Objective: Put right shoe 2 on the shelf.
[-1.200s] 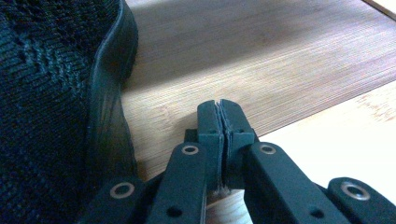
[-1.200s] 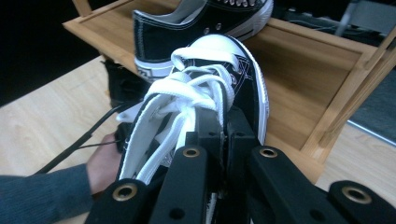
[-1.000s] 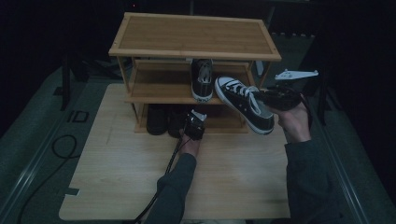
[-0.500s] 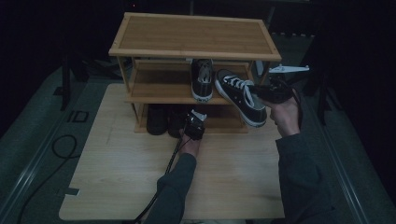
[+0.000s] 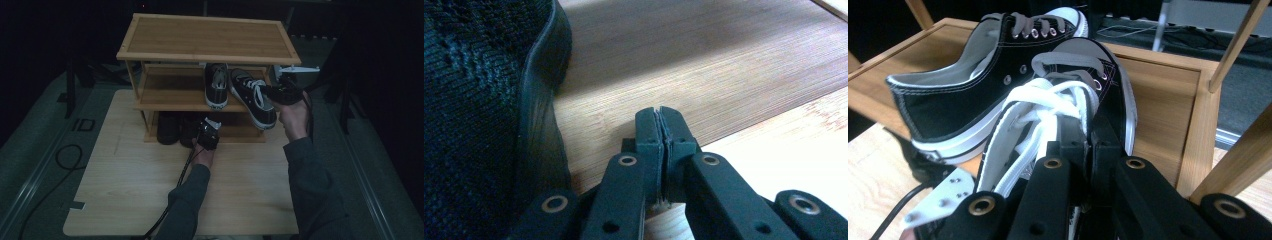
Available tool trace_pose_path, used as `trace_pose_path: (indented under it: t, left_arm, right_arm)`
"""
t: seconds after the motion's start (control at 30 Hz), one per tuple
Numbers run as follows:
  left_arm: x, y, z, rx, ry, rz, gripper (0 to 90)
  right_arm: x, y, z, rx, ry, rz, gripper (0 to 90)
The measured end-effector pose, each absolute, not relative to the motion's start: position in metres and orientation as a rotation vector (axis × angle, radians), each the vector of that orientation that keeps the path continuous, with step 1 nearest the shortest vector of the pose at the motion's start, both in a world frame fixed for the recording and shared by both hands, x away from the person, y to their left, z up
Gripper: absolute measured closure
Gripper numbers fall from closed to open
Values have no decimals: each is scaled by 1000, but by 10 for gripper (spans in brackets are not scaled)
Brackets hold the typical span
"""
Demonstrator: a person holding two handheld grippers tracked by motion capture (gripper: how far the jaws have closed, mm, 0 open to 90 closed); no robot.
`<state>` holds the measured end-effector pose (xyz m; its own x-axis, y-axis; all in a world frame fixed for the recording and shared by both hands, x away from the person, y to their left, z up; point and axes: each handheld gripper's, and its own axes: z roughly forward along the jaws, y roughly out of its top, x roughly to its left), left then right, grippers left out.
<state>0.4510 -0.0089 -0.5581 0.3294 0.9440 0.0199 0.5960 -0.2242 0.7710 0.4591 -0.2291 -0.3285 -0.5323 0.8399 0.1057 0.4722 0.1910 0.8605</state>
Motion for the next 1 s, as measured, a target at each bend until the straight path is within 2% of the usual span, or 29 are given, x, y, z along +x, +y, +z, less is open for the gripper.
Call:
trace_pose_path:
  t: [0.63, 1.0]
  left_arm:
    - [451, -9, -558, 1928, 1352, 660, 881]
    - [451, -9, -558, 1921, 1355, 661, 881]
  right_arm:
    - [464, -221, -338, 1313, 2015, 1305, 874]
    - [455, -233, -332, 1257, 2013, 1350, 803]
